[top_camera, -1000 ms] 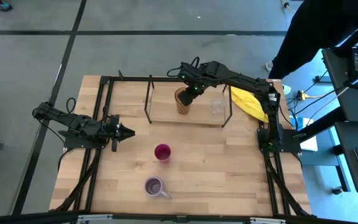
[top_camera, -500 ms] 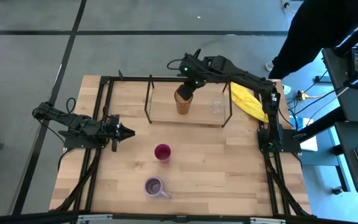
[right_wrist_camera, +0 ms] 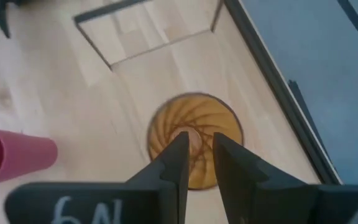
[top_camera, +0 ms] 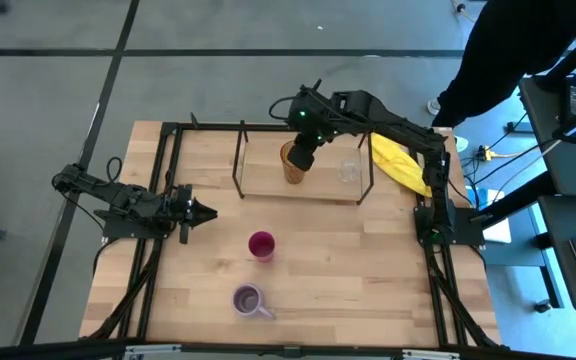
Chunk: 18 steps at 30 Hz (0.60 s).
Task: Stack small to large cups/mugs on shelf
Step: Put the brown cup on the shelf
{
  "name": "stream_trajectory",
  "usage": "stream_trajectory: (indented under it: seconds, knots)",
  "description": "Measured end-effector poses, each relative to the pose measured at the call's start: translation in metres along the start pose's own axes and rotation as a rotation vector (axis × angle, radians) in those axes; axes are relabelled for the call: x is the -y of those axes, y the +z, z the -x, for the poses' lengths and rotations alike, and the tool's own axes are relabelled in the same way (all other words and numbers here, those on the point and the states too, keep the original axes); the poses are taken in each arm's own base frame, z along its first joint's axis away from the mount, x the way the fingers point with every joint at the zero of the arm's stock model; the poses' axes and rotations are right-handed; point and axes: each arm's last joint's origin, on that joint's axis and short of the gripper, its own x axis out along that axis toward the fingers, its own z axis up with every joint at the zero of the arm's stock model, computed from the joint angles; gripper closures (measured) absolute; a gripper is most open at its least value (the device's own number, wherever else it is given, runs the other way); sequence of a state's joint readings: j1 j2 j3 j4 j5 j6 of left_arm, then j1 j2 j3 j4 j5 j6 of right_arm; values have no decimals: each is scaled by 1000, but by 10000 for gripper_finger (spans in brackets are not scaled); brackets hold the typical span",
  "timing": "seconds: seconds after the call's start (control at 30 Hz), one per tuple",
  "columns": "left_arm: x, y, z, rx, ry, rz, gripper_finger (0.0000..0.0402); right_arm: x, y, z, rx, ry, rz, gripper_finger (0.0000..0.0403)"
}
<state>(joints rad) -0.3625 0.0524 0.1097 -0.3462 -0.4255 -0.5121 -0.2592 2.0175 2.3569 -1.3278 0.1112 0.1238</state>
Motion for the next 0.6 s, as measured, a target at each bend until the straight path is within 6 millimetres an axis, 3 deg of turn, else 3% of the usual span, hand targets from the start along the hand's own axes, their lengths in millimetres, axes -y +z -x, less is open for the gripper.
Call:
stream_trajectory:
  seconds: [0.17, 0.27, 0.33, 0.47, 0.6]
  knots:
    - [0, 0, 0, 1, 3, -16, 348, -8, -2, 2, 1, 12, 75, 329]
    - [-2, 1, 0, 36, 71, -174, 348, -9, -2, 3, -1, 13, 109, 329]
    - [0, 7, 0, 112, 88, -180, 348, -9, -2, 3, 1, 12, 122, 329]
    - [11, 34, 7, 383, -38, 224, 348, -9, 0, 3, 18, 14, 121, 329]
    - [13, 56, 18, 627, -34, 384, 348, -8, 2, 3, 36, 0, 92, 329]
